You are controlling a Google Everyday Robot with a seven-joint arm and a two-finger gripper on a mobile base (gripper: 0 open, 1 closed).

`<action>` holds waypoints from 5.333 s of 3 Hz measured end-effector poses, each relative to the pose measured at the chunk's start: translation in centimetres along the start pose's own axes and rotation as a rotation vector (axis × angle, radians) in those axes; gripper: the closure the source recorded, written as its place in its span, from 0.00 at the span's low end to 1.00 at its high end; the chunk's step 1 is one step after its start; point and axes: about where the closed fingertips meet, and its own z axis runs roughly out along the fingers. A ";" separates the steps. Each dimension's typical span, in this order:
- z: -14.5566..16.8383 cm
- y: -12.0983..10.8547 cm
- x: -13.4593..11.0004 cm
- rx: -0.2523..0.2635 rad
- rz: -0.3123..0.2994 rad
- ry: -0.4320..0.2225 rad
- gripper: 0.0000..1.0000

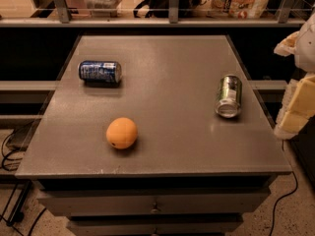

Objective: Pick pepsi can

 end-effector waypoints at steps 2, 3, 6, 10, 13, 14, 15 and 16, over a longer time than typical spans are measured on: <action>0.3 -0.4 -0.8 0.001 -0.011 -0.078 0.00; 0.8 -1.8 -3.4 0.018 -0.062 -0.229 0.00; 2.9 -5.1 -10.7 0.015 -0.117 -0.486 0.00; 9.9 -8.1 -22.7 -0.037 -0.131 -0.644 0.00; 13.8 -10.9 -29.6 -0.064 -0.147 -0.757 0.00; 14.2 -10.7 -29.7 -0.067 -0.126 -0.762 0.00; 16.1 -10.1 -31.7 -0.105 -0.132 -0.776 0.00; 18.4 -9.5 -34.4 -0.156 -0.143 -0.811 0.00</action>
Offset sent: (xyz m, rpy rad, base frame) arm 0.0193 0.0197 -0.0049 0.2122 -0.0510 0.0904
